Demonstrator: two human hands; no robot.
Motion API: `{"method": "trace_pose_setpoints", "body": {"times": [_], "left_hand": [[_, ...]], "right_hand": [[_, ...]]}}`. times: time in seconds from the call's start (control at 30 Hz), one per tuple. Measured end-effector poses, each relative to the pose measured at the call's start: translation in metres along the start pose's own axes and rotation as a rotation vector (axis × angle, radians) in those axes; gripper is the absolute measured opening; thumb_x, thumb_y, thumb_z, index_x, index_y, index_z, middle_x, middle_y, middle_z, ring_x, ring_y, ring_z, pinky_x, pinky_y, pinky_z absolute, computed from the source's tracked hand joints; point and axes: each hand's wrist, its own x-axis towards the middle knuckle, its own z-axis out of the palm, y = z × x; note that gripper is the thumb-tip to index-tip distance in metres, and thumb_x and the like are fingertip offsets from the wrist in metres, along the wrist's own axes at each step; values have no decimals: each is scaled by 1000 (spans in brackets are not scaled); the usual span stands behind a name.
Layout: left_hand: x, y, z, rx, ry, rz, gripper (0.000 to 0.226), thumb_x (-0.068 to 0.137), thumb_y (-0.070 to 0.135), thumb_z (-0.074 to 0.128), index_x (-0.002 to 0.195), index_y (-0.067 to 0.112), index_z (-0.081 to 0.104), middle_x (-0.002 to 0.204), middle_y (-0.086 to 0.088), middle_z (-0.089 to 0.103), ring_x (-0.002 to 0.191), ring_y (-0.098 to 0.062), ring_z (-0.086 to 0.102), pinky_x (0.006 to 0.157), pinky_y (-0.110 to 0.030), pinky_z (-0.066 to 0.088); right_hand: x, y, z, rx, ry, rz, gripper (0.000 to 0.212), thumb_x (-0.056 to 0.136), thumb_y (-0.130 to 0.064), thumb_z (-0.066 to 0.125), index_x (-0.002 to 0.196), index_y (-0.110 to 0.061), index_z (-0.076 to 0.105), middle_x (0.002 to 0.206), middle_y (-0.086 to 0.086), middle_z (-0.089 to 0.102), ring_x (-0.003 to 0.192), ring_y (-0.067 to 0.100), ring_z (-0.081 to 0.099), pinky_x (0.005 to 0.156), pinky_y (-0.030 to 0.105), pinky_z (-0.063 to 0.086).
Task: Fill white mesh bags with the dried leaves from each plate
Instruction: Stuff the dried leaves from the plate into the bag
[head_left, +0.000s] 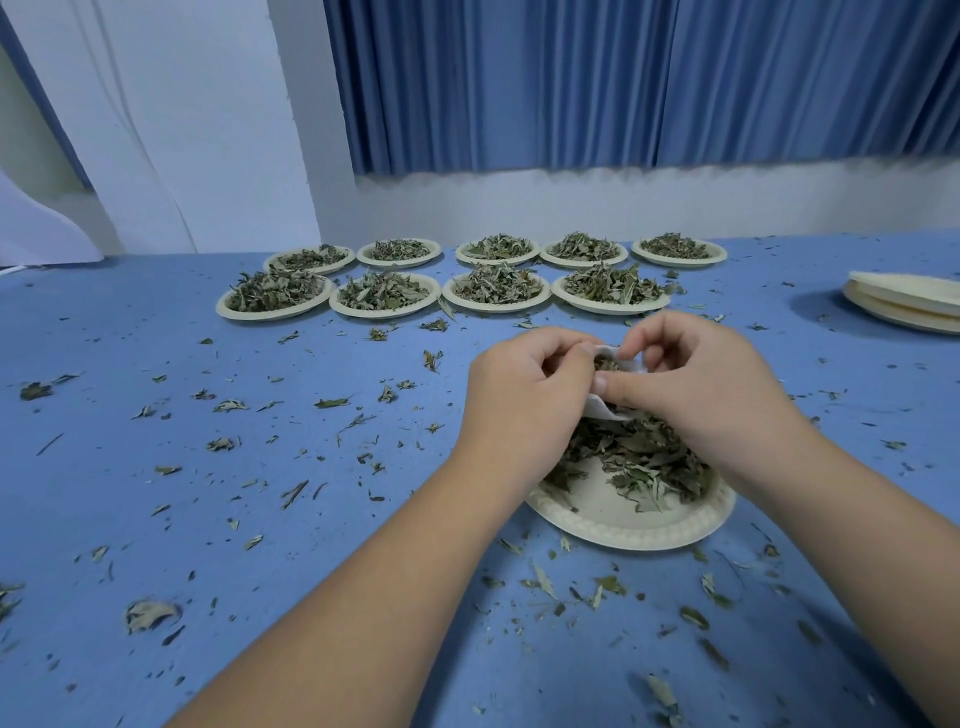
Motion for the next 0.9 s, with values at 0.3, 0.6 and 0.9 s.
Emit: {"method": "trace_pose_setpoints", "body": {"times": [0.3, 0.6, 0.9], "left_hand": [[0, 4, -3, -66, 2, -7, 21, 93, 15, 59, 81, 22, 75, 64, 7, 69, 56, 4, 57, 54, -13, 46], [6, 3, -11, -98, 70, 13, 28, 93, 15, 58, 73, 27, 73, 69, 5, 70, 62, -3, 59, 61, -25, 53], [6, 0, -7, -86, 23, 4, 21, 90, 12, 62, 74, 20, 73, 68, 4, 68, 58, 4, 61, 52, -11, 46]], "right_hand": [[13, -9, -5, 198, -332, 259, 51, 55, -39, 79, 103, -25, 70, 83, 0, 64, 70, 10, 63, 55, 23, 51], [34, -29, 5, 186, -410, 309, 36, 60, -20, 76, 94, -9, 71, 71, 3, 68, 60, 21, 69, 47, 20, 52], [38, -30, 30, -307, -231, 209, 20, 81, 5, 51, 69, -8, 57, 50, 8, 53, 31, 13, 47, 31, 15, 31]]}}
